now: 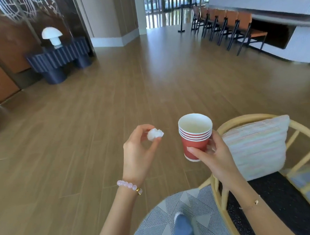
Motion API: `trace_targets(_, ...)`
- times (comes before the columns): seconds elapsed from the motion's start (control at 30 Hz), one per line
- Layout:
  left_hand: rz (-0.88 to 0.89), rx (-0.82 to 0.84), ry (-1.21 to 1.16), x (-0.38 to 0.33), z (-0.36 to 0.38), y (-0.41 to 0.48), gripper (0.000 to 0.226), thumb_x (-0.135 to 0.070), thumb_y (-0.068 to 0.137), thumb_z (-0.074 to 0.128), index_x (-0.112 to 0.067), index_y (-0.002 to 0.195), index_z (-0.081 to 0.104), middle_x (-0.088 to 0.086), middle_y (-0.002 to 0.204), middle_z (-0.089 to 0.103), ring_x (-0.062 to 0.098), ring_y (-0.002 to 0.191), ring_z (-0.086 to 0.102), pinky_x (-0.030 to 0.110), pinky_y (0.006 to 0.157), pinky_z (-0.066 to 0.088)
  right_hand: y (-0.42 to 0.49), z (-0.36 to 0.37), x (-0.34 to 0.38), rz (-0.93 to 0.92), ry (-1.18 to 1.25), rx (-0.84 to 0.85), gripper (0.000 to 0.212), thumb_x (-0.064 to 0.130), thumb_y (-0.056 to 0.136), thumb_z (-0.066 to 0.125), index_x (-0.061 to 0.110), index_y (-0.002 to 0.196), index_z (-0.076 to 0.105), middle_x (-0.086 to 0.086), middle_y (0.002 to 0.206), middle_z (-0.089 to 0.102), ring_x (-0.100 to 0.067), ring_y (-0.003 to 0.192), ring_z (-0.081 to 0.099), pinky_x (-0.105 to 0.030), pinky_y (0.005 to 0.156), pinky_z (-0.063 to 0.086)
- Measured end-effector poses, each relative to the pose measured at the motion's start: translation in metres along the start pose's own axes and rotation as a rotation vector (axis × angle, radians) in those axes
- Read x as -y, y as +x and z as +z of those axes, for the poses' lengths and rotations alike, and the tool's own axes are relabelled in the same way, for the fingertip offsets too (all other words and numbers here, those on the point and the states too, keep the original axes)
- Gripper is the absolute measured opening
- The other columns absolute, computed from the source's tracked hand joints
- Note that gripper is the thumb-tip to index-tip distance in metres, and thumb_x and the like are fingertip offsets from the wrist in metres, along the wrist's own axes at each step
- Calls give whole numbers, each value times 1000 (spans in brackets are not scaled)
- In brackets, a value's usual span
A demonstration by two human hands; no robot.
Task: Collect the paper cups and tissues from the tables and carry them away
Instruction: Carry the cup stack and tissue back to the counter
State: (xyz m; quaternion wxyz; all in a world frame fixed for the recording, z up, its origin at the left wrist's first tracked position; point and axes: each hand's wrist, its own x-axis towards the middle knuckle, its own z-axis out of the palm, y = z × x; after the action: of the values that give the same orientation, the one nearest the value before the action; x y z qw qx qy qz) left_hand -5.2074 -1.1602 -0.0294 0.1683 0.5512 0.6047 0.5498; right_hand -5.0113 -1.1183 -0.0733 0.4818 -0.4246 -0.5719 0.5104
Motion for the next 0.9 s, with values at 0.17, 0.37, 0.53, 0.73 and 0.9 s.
trace_targets(0.17,-19,-16,19,37,14,72,17,-10,81,71,-19,93,63,-11,92,69,0,89,63,8,80,45,92,19,-17,0,51,22,69,31,62,82,32,124,52,12,113,67,-7,106,64,-19,83,52)
trace_targets(0.37,-28,-3,12,70,49,182,16,-11,82,70,-22,91,63,-12,90,68,-1,89,63,8,80,44,212,24,-33,-3,73,24,61,15,71,82,27,123,54,7,111,69,-7,103,66,-14,78,51)
trace_targets(0.53,3,22,-3,91,84,271,14,-13,83,69,-23,91,62,-14,90,68,0,89,63,10,79,45,304,18,-33,-26,71,-13,60,11,72,80,29,123,53,13,107,69,-4,101,65,-12,76,50)
trace_targets(0.73,9,95,-46,120,131,366,18,-13,84,68,-27,92,61,-20,91,67,-2,91,62,8,79,43,392,1,-44,-18,44,-91,58,7,73,80,28,120,54,12,106,70,-5,101,65,-13,77,50)
trace_targets(0.9,47,191,-100,140,188,448,18,-14,84,69,-29,91,61,-21,91,67,-1,90,62,10,79,45,462,-21,-55,-15,-14,-237,59,9,71,81,29,120,54,17,103,69,-1,97,66,-10,74,49)
